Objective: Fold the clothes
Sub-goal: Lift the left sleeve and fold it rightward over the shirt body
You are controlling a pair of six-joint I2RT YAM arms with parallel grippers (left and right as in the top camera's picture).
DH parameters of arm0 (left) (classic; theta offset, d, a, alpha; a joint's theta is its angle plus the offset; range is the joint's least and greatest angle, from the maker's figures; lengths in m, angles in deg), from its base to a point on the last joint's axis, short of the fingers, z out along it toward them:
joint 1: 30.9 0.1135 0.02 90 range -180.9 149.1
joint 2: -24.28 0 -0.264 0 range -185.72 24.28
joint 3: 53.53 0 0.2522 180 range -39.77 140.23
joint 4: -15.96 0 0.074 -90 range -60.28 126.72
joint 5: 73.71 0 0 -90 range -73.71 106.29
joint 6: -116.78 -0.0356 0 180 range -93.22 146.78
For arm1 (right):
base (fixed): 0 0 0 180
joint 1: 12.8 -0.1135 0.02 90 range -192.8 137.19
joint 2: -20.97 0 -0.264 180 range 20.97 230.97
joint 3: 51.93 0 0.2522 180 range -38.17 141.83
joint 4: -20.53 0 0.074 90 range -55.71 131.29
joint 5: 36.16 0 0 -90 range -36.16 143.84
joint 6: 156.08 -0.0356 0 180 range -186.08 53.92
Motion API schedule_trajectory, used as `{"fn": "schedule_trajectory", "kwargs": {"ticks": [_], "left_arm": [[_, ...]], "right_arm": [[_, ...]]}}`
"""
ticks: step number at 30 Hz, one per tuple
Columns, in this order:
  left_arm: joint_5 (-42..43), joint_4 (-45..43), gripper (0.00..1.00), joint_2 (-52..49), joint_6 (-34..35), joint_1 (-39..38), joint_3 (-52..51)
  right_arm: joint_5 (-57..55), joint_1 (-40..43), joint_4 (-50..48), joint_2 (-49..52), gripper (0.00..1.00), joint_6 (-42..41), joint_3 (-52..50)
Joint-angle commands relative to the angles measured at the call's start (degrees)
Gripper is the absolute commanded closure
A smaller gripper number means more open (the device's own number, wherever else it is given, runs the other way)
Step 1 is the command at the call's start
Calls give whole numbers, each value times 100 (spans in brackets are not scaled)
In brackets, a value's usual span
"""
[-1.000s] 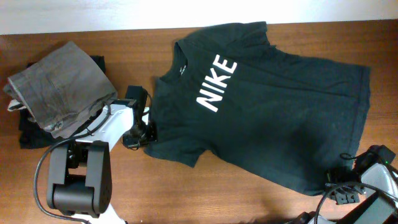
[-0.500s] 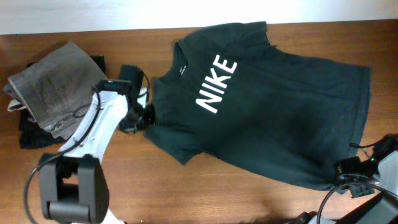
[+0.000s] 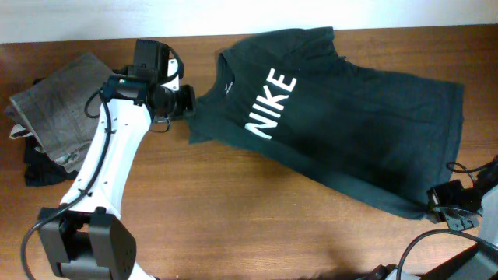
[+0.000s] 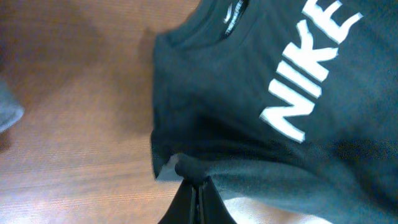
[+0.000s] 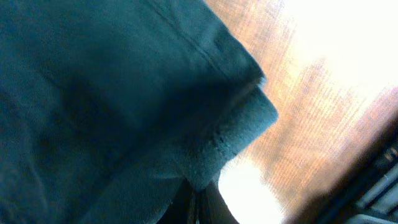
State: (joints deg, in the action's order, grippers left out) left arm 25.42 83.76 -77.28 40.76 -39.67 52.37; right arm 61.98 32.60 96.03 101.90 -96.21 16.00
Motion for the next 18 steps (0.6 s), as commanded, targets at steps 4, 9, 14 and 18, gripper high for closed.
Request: {"fn": "schedule_trajectory", "kwargs": {"ticks": [4, 9, 14, 18], "left_arm": [[378, -417, 100, -76, 76, -94, 87], [376, -946, 100, -369, 74, -249, 87], [369, -1414, 100, -557, 74, -323, 87], [295, -1687, 100, -656, 31, -323, 87]], "right_arm": [[87, -590, -413, -79, 96, 118, 140], [44, -857, -957, -79, 96, 103, 140], [-352, -866, -1034, -72, 96, 96, 140], [-498, -866, -1196, -46, 96, 94, 140]]}}
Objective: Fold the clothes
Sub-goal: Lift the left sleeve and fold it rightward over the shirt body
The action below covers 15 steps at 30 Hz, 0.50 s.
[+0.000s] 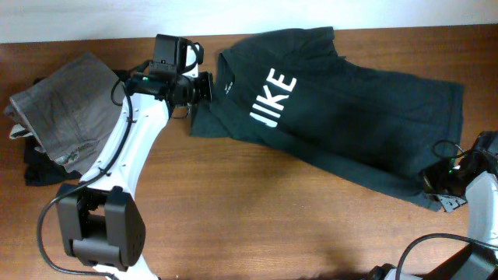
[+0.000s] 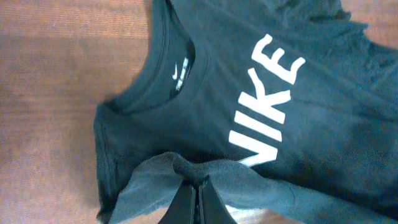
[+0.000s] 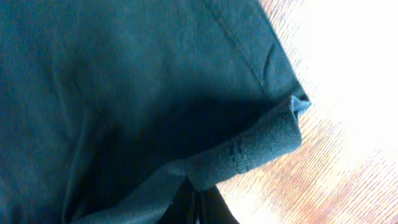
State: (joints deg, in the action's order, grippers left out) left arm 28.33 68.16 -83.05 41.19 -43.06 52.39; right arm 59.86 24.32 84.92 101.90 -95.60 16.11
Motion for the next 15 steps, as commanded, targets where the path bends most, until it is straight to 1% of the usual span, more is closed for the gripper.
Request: {"fn": "schedule_trajectory", "kwargs": {"ticks": [1, 8, 15], "left_arm": [[4, -192, 100, -116, -15, 15, 85], [22, -498, 100, -354, -83, -24, 85], [155, -848, 100, -627, -271, -203, 85]], "right_arm": [[-286, -37, -127, -24, 96, 33, 129], [-398, -37, -289, 435, 96, 35, 129], [-417, -37, -780, 920, 96, 37, 129]]}}
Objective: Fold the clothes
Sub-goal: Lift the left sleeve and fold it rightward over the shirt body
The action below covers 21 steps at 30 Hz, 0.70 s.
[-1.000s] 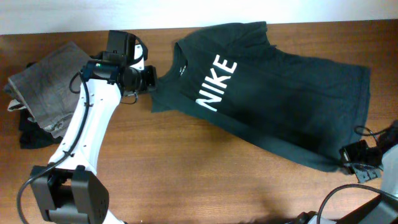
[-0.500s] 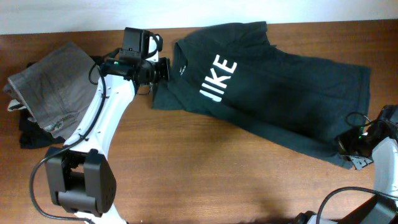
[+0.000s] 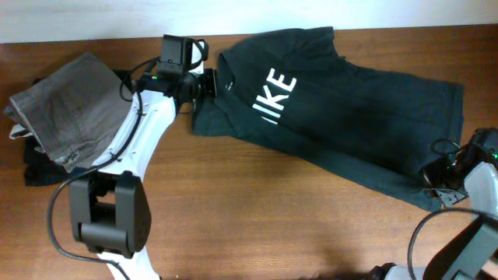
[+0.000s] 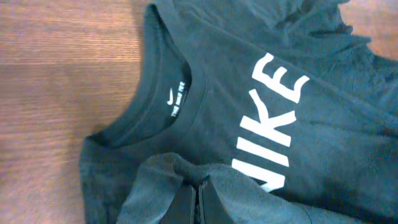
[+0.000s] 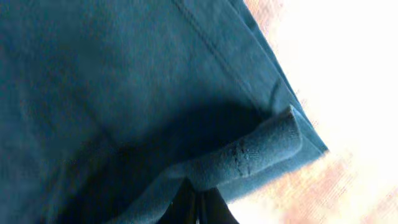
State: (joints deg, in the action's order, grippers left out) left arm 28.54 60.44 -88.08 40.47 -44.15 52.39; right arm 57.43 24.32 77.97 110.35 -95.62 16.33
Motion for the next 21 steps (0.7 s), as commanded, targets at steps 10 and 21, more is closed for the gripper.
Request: {"fn": "schedule_trajectory", "kwargs": {"ticks": [10, 21], "left_arm": [[127, -352, 100, -125, -549, -299, 190], [35, -63, 100, -127, -699, -299, 702]], "right_arm": [[-79, -37, -302, 76, 96, 39, 111], [173, -37, 295, 76, 96, 42, 883]]}}
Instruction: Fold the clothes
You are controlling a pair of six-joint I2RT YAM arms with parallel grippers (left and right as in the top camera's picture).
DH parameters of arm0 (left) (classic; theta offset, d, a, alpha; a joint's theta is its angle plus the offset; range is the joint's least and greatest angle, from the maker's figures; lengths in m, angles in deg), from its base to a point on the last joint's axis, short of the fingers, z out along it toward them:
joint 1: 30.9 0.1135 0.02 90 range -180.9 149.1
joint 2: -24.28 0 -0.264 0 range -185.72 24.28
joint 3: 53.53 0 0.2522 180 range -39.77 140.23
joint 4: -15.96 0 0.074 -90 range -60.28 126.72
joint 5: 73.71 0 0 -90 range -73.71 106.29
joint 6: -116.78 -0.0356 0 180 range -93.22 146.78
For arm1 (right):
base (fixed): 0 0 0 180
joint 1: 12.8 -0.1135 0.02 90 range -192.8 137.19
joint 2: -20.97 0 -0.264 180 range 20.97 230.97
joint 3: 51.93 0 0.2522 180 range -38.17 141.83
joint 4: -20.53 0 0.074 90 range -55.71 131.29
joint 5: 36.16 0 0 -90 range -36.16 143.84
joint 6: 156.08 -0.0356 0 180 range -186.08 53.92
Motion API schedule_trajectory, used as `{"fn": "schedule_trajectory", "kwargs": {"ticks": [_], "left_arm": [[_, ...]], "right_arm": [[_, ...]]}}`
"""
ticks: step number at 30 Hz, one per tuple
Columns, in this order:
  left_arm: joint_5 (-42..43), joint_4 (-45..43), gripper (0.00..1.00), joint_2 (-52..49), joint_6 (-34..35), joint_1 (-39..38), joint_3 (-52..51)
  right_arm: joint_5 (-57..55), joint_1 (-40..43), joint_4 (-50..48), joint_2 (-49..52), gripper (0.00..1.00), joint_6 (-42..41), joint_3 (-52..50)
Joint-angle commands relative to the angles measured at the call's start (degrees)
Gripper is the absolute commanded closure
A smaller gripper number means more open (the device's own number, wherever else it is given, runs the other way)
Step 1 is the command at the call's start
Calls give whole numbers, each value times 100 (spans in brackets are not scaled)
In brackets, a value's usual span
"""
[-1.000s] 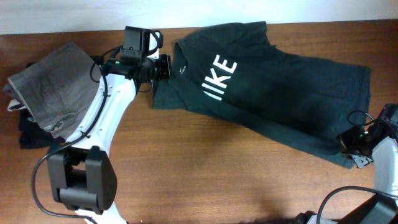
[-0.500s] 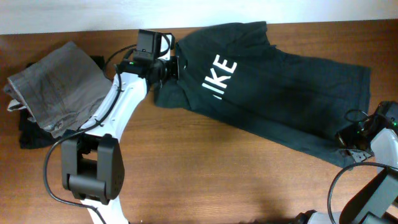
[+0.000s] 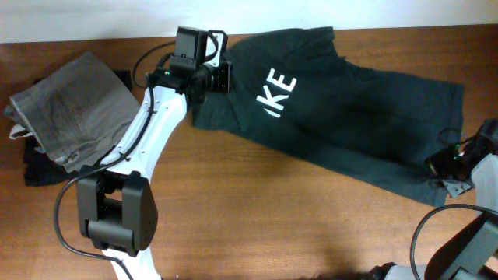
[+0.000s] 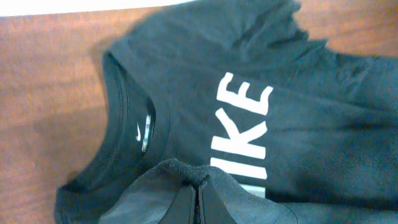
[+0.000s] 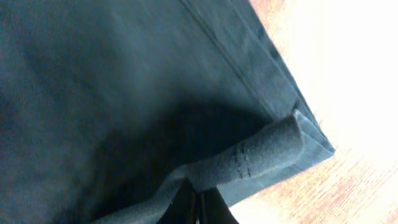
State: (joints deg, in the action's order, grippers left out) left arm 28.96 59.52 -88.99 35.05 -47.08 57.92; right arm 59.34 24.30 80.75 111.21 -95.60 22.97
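Observation:
A dark green Nike T-shirt lies spread across the back and right of the wooden table, collar to the left. My left gripper is shut on a pinch of its shoulder fabric beside the collar, and that fabric is doubled over onto the white NIKE print. My right gripper is shut on the rolled hem corner at the shirt's lower right, near the table's right edge.
A pile of grey clothes with something dark under it lies at the left end of the table. A pale wall runs along the table's far edge.
My left gripper has moved to the right and toward the far edge with the shoulder fabric, covering more of the print. My right gripper has moved slightly farther with the hem.
At first the whole NIKE print showed, with each gripper shut on its edge of the shirt. Then the left gripper stood farther right and the fold hid the N. Later more of the print was hidden, and the right gripper's hem corner stood farther back.

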Motion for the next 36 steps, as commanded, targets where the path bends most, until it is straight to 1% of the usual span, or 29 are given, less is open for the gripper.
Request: {"fn": "schedule_trajectory", "kwargs": {"ticks": [1, 5, 11, 20, 25, 28, 30, 32, 33, 34, 35, 36], "left_arm": [[-46, 31, 100, -46, -157, -7, 146], [-46, -46, 100, -170, -157, -7, 146], [-42, -411, 100, -485, -155, -15, 146], [-42, -881, 100, -656, -411, -138, 146], [-42, -1113, 100, -940, -409, -269, 146], [-42, -1338, 100, -1088, -409, -317, 146], [-42, -1484, 99, -1167, -407, -321, 146], [-42, -1611, 93, -1231, -407, -321, 146], [-44, -1661, 84, -1246, -407, -321, 146], [-42, -1720, 72, -1248, -407, -321, 146], [-39, -1784, 66, -1246, -407, -319, 151], [-42, -1816, 63, -1226, -409, -315, 184]], "right_arm": [[-22, -35, -17, -9, 96, 39, 219], [-192, -35, -66, -7, 96, 39, 216], [-501, -35, -160, 103, 96, 39, 214], [-538, -35, -398, 555, 96, 39, 214], [-535, -35, -514, 828, 96, 42, 214], [-531, -35, -649, 964, 95, 42, 214], [-522, -35, -748, 1023, 91, 42, 214], [-509, -37, -876, 1043, 85, 46, 214], [-505, -39, -944, 1043, 83, 68, 214], [-468, -39, -1034, 1040, 82, 101, 214], [-382, -39, -1161, 1040, 75, 216, 219], [-256, -39, -1307, 1040, 59, 372, 227]]}}
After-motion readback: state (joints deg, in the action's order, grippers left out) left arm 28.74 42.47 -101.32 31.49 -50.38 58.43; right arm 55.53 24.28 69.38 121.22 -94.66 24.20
